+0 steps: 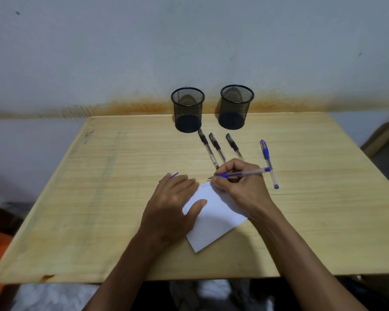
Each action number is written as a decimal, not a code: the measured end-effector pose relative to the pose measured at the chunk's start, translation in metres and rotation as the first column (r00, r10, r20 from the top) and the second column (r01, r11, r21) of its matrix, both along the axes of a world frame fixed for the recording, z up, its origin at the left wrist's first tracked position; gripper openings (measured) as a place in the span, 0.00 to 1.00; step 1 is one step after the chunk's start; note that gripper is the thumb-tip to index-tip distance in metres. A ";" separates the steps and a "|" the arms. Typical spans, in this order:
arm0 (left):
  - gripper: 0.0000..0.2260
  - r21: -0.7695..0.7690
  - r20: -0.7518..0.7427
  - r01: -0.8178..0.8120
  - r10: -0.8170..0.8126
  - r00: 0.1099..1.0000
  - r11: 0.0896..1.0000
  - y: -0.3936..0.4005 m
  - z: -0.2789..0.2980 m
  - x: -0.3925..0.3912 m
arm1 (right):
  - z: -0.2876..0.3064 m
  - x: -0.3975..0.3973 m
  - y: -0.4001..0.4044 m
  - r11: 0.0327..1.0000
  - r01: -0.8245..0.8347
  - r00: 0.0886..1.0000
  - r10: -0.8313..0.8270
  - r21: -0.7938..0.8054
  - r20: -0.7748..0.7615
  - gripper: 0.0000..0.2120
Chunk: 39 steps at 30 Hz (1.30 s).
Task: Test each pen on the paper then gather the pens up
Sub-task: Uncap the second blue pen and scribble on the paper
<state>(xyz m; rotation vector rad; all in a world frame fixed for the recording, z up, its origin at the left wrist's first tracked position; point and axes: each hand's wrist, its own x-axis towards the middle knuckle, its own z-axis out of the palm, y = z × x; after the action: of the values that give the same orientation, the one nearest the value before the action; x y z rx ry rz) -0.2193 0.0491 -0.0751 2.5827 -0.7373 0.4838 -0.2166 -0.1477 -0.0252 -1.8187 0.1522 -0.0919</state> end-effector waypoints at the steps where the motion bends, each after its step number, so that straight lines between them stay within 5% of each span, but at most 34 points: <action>1: 0.18 0.003 -0.001 0.019 -0.019 1.000 1.000 0.000 0.000 0.000 | -0.001 -0.002 -0.001 1.000 -0.006 1.000 0.006 -0.007 0.004 0.05; 10: 0.22 0.008 -0.170 0.064 -0.062 0.984 0.998 -0.003 0.007 -0.006 | -0.005 -0.001 -0.011 0.994 -0.041 0.998 0.045 -0.097 0.032 0.07; 39: 0.28 0.097 -0.178 0.060 -0.042 0.983 0.993 -0.007 0.003 -0.003 | -0.017 0.010 -0.010 0.985 -0.026 0.997 0.038 -0.170 0.072 0.07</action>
<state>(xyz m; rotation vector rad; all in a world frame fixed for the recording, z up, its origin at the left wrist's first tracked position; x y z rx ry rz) -0.2227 0.0421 -0.0718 2.6506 -0.7823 0.2033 -0.2065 -0.1578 -0.0420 -1.9830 0.0632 -0.1543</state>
